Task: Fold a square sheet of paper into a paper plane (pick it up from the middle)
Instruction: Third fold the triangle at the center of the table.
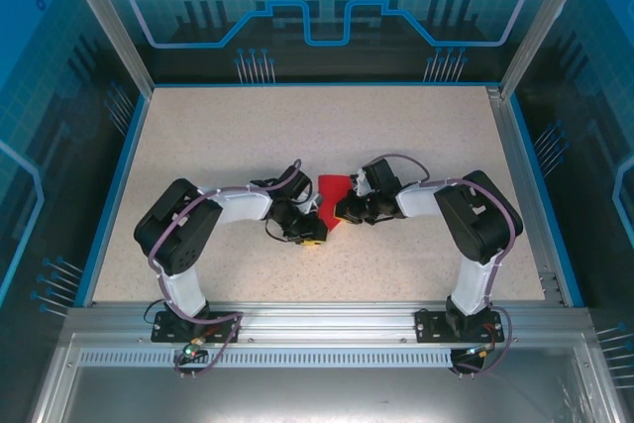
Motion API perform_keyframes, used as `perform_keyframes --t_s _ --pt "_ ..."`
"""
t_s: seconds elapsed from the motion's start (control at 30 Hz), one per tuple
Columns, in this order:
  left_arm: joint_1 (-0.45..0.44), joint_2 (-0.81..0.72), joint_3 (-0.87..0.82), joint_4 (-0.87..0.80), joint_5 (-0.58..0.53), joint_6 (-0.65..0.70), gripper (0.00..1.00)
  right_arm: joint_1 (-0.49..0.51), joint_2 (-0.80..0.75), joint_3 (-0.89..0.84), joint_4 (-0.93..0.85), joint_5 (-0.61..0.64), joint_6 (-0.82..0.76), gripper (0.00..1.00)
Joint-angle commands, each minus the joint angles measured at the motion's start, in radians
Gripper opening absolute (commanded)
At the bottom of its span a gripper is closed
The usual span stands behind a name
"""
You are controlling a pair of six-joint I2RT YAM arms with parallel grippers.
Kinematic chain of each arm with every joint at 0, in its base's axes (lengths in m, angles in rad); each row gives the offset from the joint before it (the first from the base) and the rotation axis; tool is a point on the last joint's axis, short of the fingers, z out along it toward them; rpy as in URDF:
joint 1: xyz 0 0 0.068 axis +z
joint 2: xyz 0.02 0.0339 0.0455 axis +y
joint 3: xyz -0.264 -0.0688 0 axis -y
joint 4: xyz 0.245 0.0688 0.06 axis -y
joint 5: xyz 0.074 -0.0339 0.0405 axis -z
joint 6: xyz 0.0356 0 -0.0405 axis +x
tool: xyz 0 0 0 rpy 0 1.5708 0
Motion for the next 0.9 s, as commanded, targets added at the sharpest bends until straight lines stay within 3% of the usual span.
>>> perform_keyframes --t_s 0.0,0.3,0.63,0.87 --pt "-0.005 -0.051 -0.045 -0.139 0.013 0.025 0.26 -0.011 0.023 -0.012 -0.112 0.088 -0.026 0.07" --pt "0.018 -0.183 -0.005 -0.060 -0.118 -0.075 0.26 -0.011 -0.027 0.013 -0.067 0.004 -0.004 0.10" --pt "0.021 0.000 0.180 -0.004 -0.122 -0.106 0.26 -0.106 -0.170 -0.008 -0.114 0.011 0.011 0.22" --pt "0.022 0.062 0.200 -0.018 -0.172 -0.110 0.25 -0.161 -0.155 -0.032 -0.149 -0.010 -0.019 0.29"
